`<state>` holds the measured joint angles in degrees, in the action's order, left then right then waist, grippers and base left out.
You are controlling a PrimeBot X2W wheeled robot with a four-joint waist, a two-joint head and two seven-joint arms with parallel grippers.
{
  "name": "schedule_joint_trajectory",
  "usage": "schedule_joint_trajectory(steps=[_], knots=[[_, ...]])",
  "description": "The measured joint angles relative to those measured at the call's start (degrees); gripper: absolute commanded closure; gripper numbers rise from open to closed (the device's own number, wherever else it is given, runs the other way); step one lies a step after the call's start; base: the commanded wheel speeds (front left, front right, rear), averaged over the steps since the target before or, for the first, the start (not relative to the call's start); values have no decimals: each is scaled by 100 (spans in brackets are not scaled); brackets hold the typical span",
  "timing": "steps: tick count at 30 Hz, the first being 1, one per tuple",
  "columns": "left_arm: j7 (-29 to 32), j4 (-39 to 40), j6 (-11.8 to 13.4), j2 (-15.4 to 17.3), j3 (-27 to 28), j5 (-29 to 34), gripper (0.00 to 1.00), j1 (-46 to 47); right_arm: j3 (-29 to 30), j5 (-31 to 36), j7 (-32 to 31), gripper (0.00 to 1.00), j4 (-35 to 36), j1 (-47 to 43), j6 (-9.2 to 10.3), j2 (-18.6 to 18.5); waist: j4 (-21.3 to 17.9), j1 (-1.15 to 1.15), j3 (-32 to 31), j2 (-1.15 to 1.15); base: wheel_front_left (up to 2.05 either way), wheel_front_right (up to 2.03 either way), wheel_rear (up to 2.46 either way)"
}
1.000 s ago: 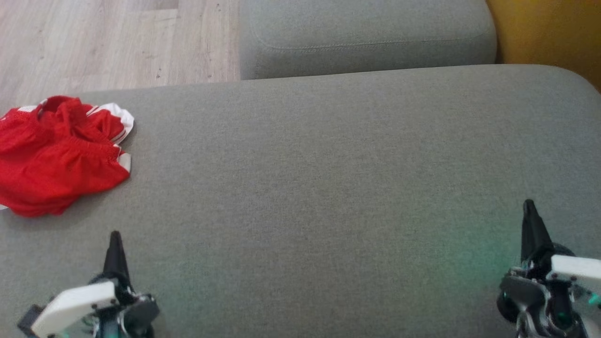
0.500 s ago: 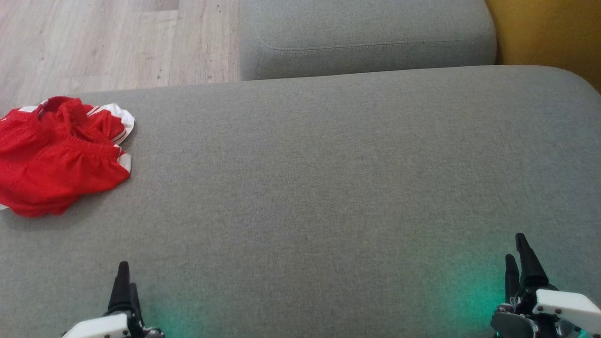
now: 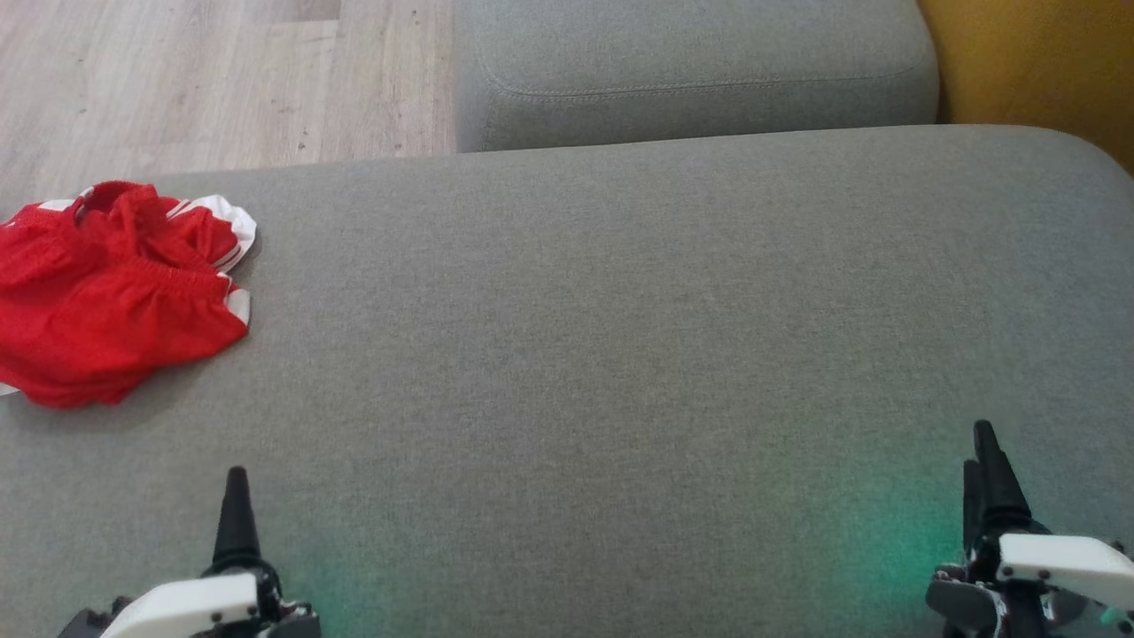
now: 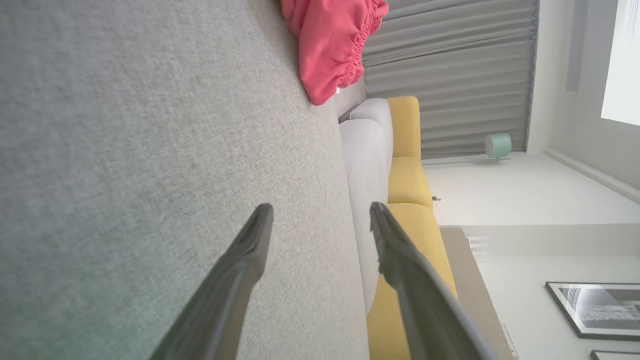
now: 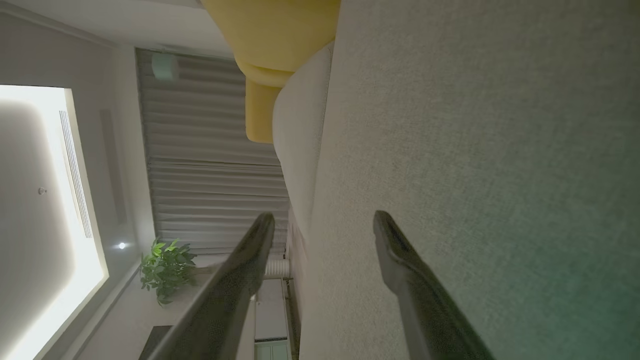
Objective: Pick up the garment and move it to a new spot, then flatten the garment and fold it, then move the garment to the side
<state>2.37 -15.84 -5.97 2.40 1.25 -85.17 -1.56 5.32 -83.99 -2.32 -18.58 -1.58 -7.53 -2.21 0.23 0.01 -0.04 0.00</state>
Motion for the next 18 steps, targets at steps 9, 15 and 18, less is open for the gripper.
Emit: schedule_joint_trajectory(steps=[9,15,18], knots=[[-144,186,93,0,-192,780,0,0,-211,853,141,0,237,0,0,0,16,0,1,0,0,0,0],[-214,307,149,0,-330,1284,0,0,-326,1417,244,0,350,0,0,0,31,0,3,0,0,0,0],[-303,330,194,1,-356,1512,0,0,-343,1696,292,0,371,-1,0,0,43,0,2,0,0,0,0]])
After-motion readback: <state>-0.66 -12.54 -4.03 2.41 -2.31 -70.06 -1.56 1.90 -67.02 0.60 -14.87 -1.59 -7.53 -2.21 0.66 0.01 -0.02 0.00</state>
